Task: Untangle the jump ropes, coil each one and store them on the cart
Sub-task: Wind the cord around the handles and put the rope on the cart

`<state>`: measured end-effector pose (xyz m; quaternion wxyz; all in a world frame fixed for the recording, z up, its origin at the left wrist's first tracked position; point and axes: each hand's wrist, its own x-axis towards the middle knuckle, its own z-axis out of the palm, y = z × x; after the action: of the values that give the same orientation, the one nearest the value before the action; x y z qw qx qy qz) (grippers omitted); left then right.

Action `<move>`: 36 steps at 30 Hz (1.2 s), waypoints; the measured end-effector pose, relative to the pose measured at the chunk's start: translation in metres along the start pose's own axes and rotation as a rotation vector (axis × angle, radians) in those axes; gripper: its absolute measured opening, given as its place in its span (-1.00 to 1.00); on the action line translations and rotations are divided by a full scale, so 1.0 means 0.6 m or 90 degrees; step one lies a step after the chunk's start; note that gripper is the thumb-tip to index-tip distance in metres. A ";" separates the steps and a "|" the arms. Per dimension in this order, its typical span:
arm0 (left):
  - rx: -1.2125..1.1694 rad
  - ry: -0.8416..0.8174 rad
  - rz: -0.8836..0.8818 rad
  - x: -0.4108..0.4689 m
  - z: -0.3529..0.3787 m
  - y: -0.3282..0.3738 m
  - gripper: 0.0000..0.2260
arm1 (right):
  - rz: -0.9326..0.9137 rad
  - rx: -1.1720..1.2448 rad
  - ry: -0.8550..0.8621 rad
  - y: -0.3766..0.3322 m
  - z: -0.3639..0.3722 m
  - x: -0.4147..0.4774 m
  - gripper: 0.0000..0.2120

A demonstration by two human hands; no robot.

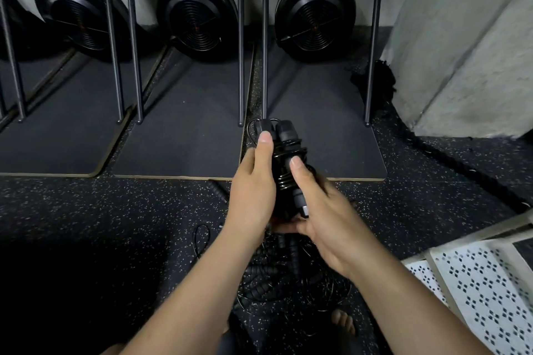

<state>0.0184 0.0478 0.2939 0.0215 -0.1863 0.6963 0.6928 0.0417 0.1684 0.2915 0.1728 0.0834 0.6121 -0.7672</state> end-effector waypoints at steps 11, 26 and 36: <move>-0.126 -0.047 -0.096 0.035 -0.064 0.037 -0.38 | -0.063 -0.159 -0.056 -0.004 -0.004 -0.012 -0.45; 0.043 -0.048 -0.036 0.022 -0.036 0.023 -0.32 | -0.008 0.013 0.033 -0.008 0.012 -0.034 -0.63; 0.069 -0.079 0.039 -0.040 -0.022 0.108 -0.46 | 0.054 0.037 -0.058 -0.080 -0.014 -0.109 -0.49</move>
<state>0.0249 0.0386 0.3631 0.0533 -0.1204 0.7357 0.6644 0.0838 0.1963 0.3556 0.2303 0.0793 0.5770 -0.7795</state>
